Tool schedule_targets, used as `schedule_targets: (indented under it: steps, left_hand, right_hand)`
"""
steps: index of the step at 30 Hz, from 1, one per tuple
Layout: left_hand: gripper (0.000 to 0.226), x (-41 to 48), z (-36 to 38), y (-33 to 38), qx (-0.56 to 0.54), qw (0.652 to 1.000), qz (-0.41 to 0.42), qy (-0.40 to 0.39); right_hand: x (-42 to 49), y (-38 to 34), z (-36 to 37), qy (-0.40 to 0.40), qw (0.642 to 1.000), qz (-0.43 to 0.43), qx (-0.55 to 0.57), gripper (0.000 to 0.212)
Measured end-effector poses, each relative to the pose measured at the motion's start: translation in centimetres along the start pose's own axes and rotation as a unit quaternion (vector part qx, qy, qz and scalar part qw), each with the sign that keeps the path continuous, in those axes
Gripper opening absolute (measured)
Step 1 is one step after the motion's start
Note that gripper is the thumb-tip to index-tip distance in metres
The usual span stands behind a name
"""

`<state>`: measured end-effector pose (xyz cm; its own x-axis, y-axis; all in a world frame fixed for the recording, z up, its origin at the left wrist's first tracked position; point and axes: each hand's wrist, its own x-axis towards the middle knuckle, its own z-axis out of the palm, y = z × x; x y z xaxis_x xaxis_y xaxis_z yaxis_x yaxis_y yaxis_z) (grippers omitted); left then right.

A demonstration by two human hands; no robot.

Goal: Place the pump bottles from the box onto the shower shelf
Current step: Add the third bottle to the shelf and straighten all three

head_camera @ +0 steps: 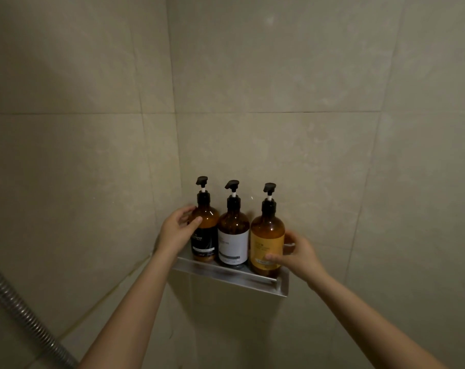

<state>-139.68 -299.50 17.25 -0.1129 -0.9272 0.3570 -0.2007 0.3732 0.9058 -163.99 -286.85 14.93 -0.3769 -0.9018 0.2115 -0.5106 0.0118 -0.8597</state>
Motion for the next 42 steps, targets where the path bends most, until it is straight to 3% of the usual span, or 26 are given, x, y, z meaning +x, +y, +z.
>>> schedule_targets:
  steps: [16,22,25,27,30,35,39,42]
  left_hand:
    - [0.051,-0.5,-0.4,0.1,-0.04,0.999,-0.013,-0.014]
    - [0.05,-1.3,0.0,0.9,-0.014,1.0,-0.006,0.011]
    - [0.037,-3.4,1.0,1.6,-0.012,0.987,0.069,0.143]
    - [0.034,-5.2,2.5,2.2,-0.01,0.984,0.094,0.152]
    - [0.042,-6.9,5.0,2.5,0.011,0.99,0.105,0.095]
    - [0.053,-7.4,7.4,2.5,0.049,0.986,0.107,0.121]
    - [0.039,-6.4,6.3,2.7,0.019,0.971,0.116,0.211]
    - [0.049,-4.5,4.7,2.0,0.054,0.965,0.07,0.247]
  right_hand:
    - [-0.1,0.3,-0.4,0.002,0.999,-0.026,-0.027,0.066]
    - [0.9,-1.3,-2.8,-0.081,0.996,0.012,-0.019,0.067]
    - [1.9,-4.9,-5.5,0.046,0.995,-0.035,0.083,0.043]
    - [2.5,-8.8,-6.8,0.094,0.984,-0.112,0.099,0.026]
    - [3.9,-14.5,-6.3,0.036,0.984,-0.174,0.014,0.014]
    - [7.1,-19.0,-2.3,-0.085,0.964,-0.155,-0.199,0.034]
    - [9.1,-19.9,-0.1,-0.106,0.947,-0.2,-0.226,0.033]
    - [9.8,-20.7,1.2,-0.176,0.934,-0.23,-0.207,0.028]
